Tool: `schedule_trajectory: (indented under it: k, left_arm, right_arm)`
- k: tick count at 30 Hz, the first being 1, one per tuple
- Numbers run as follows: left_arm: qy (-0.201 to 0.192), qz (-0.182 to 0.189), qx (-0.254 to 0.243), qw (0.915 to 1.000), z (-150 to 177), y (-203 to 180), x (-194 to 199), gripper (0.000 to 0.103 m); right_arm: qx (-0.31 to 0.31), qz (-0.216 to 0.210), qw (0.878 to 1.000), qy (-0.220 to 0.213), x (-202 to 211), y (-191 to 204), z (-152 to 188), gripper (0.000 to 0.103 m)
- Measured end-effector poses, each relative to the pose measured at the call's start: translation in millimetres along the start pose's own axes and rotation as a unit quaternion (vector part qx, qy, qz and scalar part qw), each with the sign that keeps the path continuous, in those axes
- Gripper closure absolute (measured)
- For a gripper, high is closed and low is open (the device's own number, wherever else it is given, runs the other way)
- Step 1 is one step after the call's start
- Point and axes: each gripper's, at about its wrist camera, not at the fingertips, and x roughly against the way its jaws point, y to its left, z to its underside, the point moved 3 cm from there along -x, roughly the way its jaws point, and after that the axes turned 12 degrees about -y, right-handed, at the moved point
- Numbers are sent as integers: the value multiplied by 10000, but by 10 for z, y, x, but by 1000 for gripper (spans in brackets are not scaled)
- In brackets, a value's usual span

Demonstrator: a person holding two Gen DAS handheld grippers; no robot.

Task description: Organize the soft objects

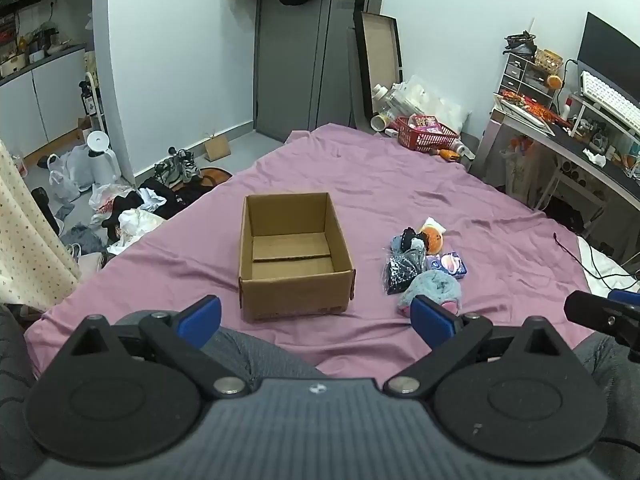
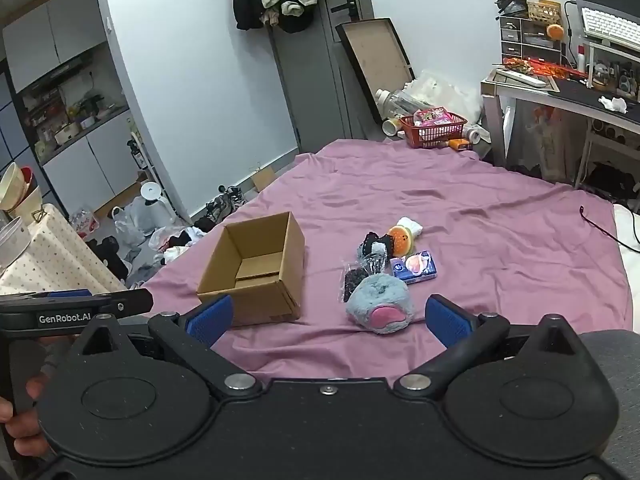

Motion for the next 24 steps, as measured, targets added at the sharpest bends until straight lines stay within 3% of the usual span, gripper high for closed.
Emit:
schedule_trajectory:
  k: [24]
  left_arm:
    - [11, -25, -5, 10000, 40, -2, -2, 3]
  right_arm:
    - [-31, -66, 9999, 116, -10, 17, -28, 0]
